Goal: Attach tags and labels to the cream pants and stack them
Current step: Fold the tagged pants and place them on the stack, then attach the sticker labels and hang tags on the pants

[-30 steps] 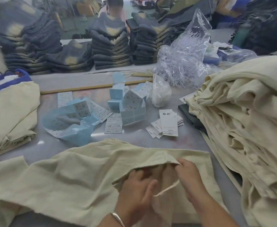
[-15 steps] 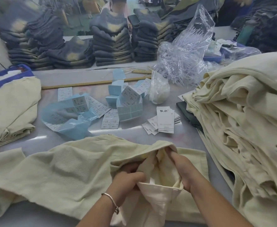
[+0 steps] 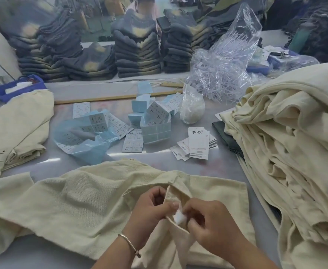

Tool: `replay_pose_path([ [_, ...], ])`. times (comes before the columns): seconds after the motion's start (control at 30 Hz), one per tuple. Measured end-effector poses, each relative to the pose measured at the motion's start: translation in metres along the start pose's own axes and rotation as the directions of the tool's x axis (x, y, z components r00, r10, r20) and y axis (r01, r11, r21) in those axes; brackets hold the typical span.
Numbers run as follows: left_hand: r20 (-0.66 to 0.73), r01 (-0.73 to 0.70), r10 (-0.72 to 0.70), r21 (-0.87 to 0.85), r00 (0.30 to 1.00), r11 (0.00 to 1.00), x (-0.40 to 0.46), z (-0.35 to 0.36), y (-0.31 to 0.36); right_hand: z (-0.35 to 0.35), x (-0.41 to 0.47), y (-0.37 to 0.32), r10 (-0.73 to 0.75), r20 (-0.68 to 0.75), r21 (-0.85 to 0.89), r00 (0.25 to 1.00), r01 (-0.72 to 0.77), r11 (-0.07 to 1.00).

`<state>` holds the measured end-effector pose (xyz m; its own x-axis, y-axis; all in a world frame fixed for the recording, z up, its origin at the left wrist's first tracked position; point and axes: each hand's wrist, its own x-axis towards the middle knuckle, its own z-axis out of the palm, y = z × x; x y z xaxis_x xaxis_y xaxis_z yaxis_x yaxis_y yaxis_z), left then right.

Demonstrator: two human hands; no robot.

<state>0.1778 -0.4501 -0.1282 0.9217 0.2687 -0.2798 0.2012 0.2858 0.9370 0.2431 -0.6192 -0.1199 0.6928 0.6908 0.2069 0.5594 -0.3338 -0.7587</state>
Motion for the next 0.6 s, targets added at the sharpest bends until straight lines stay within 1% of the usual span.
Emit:
replay_pose_path([
  [0.03, -0.009, -0.035, 0.035, 0.033, 0.999, 0.999, 0.000, 0.001, 0.001, 0.000, -0.002, -0.003, 0.163, 0.050, 0.169, 0.985, -0.169, 0.971],
  [0.07, -0.011, -0.060, 0.061, 0.065, 0.998, 0.996, 0.000, 0.003, 0.003, -0.001, -0.002, -0.008, 0.310, 0.108, 0.359, 0.944, -0.328, 0.874],
  [0.1, -0.002, -0.077, 0.078, 0.097, 0.997, 0.992, 0.000, 0.006, 0.004, -0.003, -0.001, -0.009, 0.422, 0.169, 0.485, 0.891, -0.448, 0.751],
  [0.13, 0.018, -0.089, 0.088, 0.130, 0.996, 0.987, -0.001, 0.009, 0.005, -0.004, 0.002, -0.010, 0.492, 0.231, 0.535, 0.840, -0.532, 0.657],
  [0.2, 0.062, -0.106, 0.096, 0.184, 0.993, 0.977, -0.002, 0.015, 0.006, -0.004, 0.005, -0.013, 0.532, 0.335, 0.538, 0.777, -0.622, 0.569],
  [0.33, 0.131, -0.112, 0.086, 0.210, 0.988, 0.971, -0.007, 0.019, 0.004, -0.003, 0.006, -0.011, 0.547, 0.432, 0.542, 0.717, -0.691, 0.478],
  [0.43, 0.160, -0.115, 0.082, 0.209, 0.984, 0.971, -0.011, 0.018, 0.003, -0.004, 0.006, -0.012, 0.563, 0.443, 0.524, 0.697, -0.711, 0.468],
  [0.47, 0.155, -0.115, 0.085, 0.202, 0.984, 0.973, -0.011, 0.017, 0.003, -0.002, 0.006, -0.012, 0.563, 0.434, 0.529, 0.703, -0.705, 0.473],
  [0.5, 0.142, -0.111, 0.085, 0.187, 0.986, 0.976, -0.011, 0.016, 0.003, 0.000, 0.005, -0.011, 0.552, 0.412, 0.543, 0.725, -0.681, 0.491],
  [0.57, 0.108, -0.084, 0.072, 0.111, 0.992, 0.990, -0.009, 0.012, 0.005, 0.004, 0.002, -0.009, 0.509, 0.347, 0.607, 0.788, -0.602, 0.519],
  [0.6, 0.094, -0.070, 0.064, 0.063, 0.994, 0.996, -0.008, 0.010, 0.007, 0.005, 0.001, -0.008, 0.475, 0.316, 0.663, 0.821, -0.549, 0.509],
])
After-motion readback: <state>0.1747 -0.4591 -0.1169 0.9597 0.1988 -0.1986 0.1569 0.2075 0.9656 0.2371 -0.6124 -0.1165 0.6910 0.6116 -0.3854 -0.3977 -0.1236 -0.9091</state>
